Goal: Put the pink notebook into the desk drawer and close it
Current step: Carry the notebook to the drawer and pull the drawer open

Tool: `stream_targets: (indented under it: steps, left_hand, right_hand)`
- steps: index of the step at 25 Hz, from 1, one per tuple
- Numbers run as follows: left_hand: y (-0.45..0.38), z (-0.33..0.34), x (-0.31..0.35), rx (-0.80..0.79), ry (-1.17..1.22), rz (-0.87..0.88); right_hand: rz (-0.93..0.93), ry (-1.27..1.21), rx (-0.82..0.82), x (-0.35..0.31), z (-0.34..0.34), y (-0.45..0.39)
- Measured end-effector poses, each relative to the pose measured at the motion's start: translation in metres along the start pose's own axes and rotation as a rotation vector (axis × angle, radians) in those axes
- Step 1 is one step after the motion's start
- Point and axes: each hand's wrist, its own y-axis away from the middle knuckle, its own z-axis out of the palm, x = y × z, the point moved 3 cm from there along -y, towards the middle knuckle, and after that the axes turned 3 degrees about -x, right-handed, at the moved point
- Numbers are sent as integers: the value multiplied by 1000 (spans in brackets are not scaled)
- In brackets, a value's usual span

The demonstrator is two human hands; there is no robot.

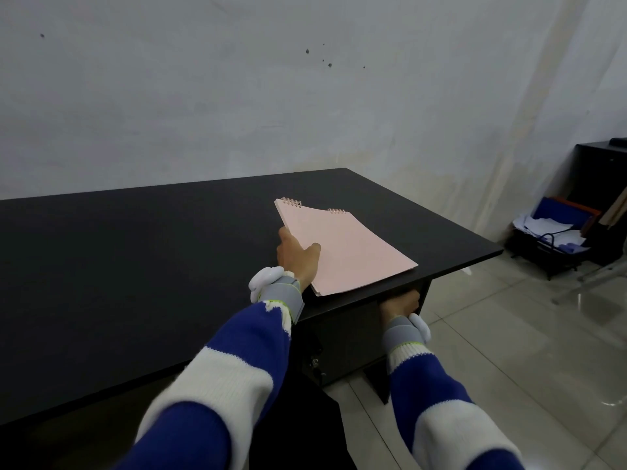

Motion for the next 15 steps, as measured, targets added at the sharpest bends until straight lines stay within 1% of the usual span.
stream_targets:
  steps: [2,4,9,15]
  left_hand:
    - [0,0,0,-4,1,1]
    - [0,0,0,-2,-3,3]
    - [0,0,0,2,-14,-5]
    - [-2,0,-2,-2,-31,-6]
  right_hand:
    - [-31,62,20,-4,-4,-2]
    - [-78,70,24,-4,-10,-4]
    - [-180,5,25,6,-22,2]
    - [-229,-65,38,19,-43,4]
